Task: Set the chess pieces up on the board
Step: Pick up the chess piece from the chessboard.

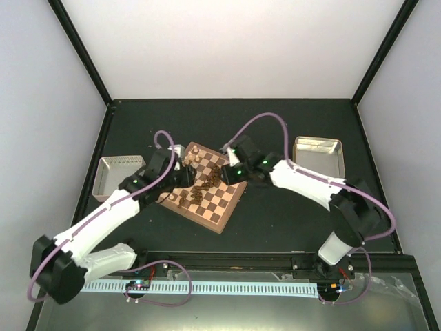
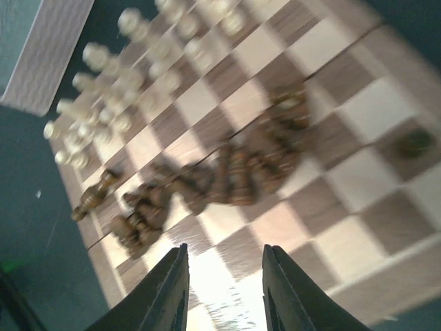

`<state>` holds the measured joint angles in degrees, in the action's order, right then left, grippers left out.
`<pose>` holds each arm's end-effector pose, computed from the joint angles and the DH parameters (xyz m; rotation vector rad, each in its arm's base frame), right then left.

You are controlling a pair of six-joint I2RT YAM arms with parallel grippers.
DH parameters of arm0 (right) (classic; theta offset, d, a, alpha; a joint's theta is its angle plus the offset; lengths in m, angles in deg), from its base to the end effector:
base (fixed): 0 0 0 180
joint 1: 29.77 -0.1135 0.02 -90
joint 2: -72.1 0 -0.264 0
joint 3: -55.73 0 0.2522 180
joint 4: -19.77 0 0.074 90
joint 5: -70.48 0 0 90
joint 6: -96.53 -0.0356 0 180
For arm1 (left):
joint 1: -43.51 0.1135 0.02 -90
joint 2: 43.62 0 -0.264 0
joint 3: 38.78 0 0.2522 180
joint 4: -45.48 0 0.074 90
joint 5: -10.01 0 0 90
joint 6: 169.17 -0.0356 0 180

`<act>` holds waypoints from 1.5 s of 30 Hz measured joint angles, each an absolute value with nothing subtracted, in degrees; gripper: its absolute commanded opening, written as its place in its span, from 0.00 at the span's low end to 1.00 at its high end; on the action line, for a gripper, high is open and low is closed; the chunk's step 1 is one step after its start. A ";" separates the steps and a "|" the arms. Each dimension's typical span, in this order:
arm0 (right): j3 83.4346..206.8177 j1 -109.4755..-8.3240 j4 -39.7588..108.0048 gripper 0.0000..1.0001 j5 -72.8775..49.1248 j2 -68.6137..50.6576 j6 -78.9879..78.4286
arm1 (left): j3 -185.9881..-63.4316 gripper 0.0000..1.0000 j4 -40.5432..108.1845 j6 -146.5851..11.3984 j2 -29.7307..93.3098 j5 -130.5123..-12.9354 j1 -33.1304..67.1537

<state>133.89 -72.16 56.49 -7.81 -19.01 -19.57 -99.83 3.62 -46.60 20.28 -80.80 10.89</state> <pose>0.2472 0.2355 0.2379 -0.4599 2.5300 0.7489 0.1971 -0.1255 0.2609 -0.0061 2.4163 -0.5286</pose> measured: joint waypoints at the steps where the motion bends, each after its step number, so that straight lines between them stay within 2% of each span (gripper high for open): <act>1: 134.90 -73.72 56.82 0.29 -7.55 -20.41 -18.83 | -98.49 0.50 3.99 -45.92 18.21 -81.64 11.28; 4: 137.92 -79.25 58.63 0.28 -7.35 -24.78 -16.56 | -94.47 0.56 6.48 -44.54 11.26 -85.31 12.35; 10: 142.44 -87.60 61.80 0.29 -7.38 -30.92 -12.62 | -89.14 0.60 10.81 -42.66 -2.60 -93.61 12.70; 19: 148.71 -88.86 64.05 0.31 -8.51 -37.65 -11.14 | -86.43 0.64 11.71 -39.64 -17.44 -104.26 12.77; 26: 154.66 -89.39 68.47 0.35 -9.63 -40.86 -10.44 | -86.10 0.64 11.44 -37.37 -18.99 -106.92 12.77; 32: 156.78 -89.91 73.01 0.30 -10.41 -42.55 -9.82 | -86.10 0.65 11.01 -35.97 -19.26 -107.65 12.77; 37: 156.80 -90.35 74.91 0.30 -10.74 -42.66 -9.30 | -86.74 0.67 7.58 -35.45 -20.37 -107.32 12.77; 45: 156.34 -90.44 75.46 0.33 -11.97 -40.54 -7.51 | -96.68 0.69 -2.65 -38.01 -21.27 -100.04 12.77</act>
<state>156.34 -90.44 75.46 -11.97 -40.54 -7.51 -96.68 -2.65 -38.01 -21.27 -100.04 12.77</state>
